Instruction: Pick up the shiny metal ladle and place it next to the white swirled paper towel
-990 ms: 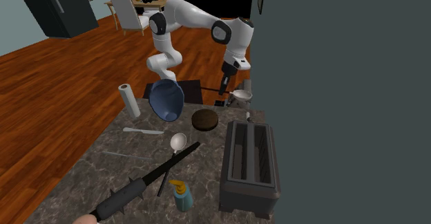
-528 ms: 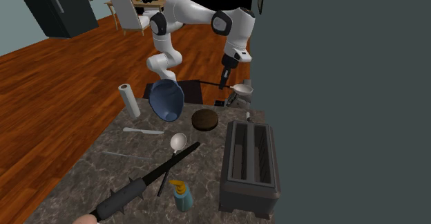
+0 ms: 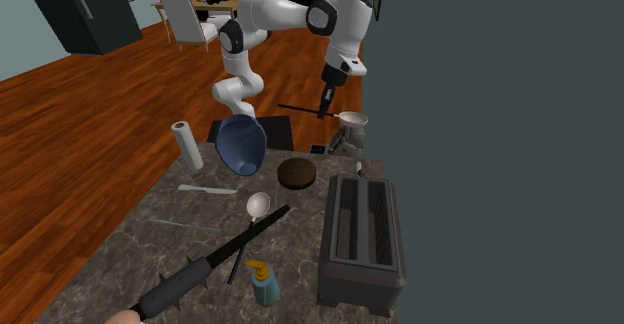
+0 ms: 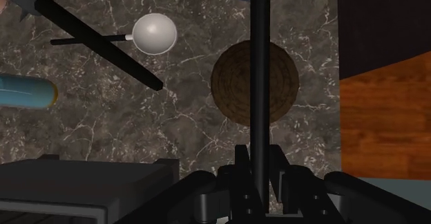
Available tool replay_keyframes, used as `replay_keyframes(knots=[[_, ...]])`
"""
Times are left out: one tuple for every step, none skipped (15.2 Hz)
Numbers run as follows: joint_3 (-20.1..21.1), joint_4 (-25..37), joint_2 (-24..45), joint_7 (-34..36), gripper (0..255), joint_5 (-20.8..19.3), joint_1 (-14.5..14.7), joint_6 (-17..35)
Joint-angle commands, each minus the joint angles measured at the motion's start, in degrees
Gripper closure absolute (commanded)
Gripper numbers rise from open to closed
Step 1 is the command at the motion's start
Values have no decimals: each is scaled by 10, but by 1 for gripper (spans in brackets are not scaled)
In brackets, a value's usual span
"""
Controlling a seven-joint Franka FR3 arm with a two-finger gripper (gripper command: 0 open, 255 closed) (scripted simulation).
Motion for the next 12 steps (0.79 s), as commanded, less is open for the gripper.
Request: replay_keyframes(knots=[[0, 20, 3, -4, 255, -2, 2, -16], [-4, -10, -18, -14, 255, 4, -10, -4], [-8, -37, -37, -25, 255, 9, -21, 7], [-12, -62, -56, -37, 255, 13, -32, 17], [-17, -85, -74, -49, 255, 17, -42, 27], [-23, -107, -91, -61, 255, 21, -51, 36], [-29, -128, -107, -73, 255, 24, -60, 45], [-35, -147, -122, -86, 255, 27, -68, 53], [-42, -165, -137, -99, 255, 29, -76, 61], [-48, -182, -151, -111, 255, 31, -83, 68], [-55, -199, -164, -124, 255, 32, -90, 75], [-63, -214, -176, -137, 255, 33, -97, 82]])
